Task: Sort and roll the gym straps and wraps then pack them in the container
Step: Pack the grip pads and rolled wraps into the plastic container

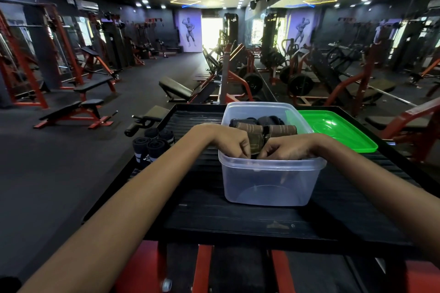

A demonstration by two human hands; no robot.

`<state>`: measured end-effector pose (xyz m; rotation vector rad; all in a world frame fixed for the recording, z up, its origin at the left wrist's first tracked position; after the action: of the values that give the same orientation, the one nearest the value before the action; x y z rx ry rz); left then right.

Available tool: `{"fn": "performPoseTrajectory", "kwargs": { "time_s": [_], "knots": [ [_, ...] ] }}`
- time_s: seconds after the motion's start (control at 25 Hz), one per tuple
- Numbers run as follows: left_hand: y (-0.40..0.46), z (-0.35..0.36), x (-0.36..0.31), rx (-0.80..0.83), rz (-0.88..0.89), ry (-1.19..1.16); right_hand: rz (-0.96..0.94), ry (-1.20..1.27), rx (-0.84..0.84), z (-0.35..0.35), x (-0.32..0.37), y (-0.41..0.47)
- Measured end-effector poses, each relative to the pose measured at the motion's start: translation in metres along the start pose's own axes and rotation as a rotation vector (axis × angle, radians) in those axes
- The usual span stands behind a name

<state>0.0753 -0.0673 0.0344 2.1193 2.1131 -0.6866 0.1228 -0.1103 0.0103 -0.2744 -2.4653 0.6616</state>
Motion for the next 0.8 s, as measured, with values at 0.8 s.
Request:
{"fn": "performPoseTrajectory", "kwargs": {
  "time_s": [0.8],
  "knots": [
    [-0.125, -0.032, 0.03, -1.089, 0.116, -0.183, -0.275, 0.444, -0.515, -0.053, 0.051, -0.032]
  ]
}}
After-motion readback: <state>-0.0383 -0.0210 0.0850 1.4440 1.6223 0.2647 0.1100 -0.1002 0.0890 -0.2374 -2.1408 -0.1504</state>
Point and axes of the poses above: each hand's wrist, its own y-axis towards the middle knuckle, its own z-axis out of the palm, x = y × z, the point moved 9 cm from there along y, towards the middle knuckle, and after that the axes turned 14 degrees about z, right-handed, at the moved point
